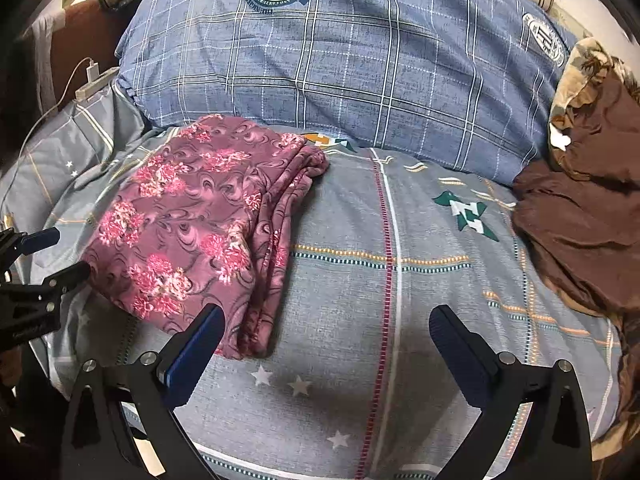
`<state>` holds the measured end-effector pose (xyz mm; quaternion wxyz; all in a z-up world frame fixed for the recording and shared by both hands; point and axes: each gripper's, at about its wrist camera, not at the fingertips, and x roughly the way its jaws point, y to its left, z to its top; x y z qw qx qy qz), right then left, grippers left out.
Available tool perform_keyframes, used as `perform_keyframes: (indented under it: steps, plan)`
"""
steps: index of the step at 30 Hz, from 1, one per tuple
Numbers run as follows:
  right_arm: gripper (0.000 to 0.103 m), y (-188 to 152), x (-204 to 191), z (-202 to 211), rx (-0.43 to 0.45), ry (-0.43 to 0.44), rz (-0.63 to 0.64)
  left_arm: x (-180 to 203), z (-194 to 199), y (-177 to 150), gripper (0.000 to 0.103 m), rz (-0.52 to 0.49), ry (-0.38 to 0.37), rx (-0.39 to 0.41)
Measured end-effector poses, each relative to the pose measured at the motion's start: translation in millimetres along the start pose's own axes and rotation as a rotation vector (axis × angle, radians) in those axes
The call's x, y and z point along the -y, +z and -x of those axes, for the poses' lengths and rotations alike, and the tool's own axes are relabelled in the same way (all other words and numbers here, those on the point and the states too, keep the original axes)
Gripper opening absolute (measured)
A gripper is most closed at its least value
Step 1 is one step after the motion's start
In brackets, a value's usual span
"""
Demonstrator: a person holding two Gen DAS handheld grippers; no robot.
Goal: Fold small clothes
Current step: 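Open both grippers and withdraw from the folded shirt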
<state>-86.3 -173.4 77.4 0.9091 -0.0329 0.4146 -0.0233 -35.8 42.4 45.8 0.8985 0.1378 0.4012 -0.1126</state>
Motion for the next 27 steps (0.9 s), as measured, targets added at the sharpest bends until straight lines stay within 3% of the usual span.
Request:
perform_keyframes:
  steps: [12, 17, 20, 27]
  plan:
    - [0.103, -9.5, -4.6, -1.0, -0.021, 0.051, -0.023, 15.0, 12.0, 7.6, 0.073, 0.003, -0.09, -0.026]
    - [0.103, -8.5, -11.4, -2.8, -0.024, 0.062, 0.002, 20.0, 38.2, 28.8, 0.074, 0.018, -0.131, 0.021]
    - [0.103, -4.7, -13.9, -3.8, -0.028, 0.059, 0.009, 25.1, 54.2, 35.4, 0.074, -0.012, -0.088, 0.067]
    - [0.103, -4.7, -7.9, 5.0, -0.001, 0.034, 0.029, 23.3, 57.9, 34.7, 0.074, -0.06, -0.008, 0.077]
